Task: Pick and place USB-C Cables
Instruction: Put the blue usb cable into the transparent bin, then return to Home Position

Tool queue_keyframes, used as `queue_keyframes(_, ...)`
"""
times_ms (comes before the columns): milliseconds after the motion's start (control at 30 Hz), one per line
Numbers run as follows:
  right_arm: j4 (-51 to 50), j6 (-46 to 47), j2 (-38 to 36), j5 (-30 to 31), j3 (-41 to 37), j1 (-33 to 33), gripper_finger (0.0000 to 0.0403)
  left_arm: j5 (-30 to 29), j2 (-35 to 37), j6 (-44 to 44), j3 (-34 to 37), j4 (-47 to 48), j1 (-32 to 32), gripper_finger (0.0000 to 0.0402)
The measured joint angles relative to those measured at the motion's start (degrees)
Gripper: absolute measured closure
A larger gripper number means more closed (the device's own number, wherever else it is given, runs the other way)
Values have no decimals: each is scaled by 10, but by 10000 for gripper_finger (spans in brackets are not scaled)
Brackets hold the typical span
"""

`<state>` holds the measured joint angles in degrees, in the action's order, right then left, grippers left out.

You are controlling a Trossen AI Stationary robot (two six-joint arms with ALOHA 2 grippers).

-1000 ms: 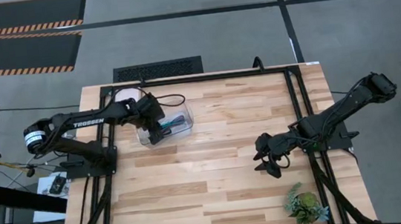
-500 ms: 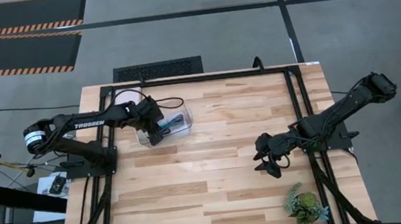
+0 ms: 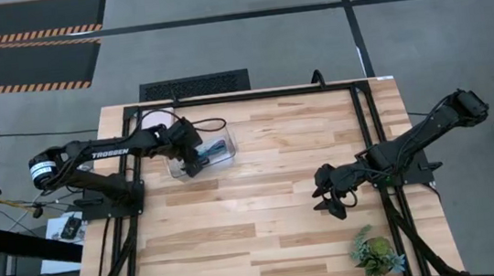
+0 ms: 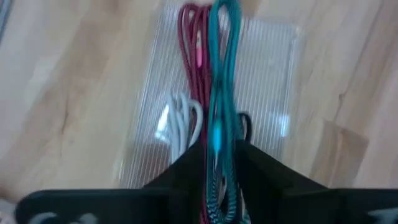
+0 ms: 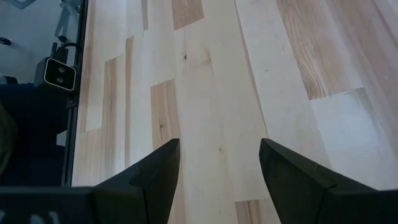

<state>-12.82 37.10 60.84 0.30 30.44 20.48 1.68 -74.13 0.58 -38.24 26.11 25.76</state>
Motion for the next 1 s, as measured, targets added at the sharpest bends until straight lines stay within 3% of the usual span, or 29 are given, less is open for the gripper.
queue_keyframes(300,0,0,0,0,0,0,159,31,0,5,-4,-9,0,208)
queue_keyframes(433,0,0,0,0,0,0,159,36,0,17,-27,6,-1,178)
queue_keyframes(700,2,0,0,0,0,0,159,41,16,51,-109,82,-7,172)
queue_keyframes(1000,28,-15,-11,-3,16,-26,159,41,99,91,-224,113,-50,179)
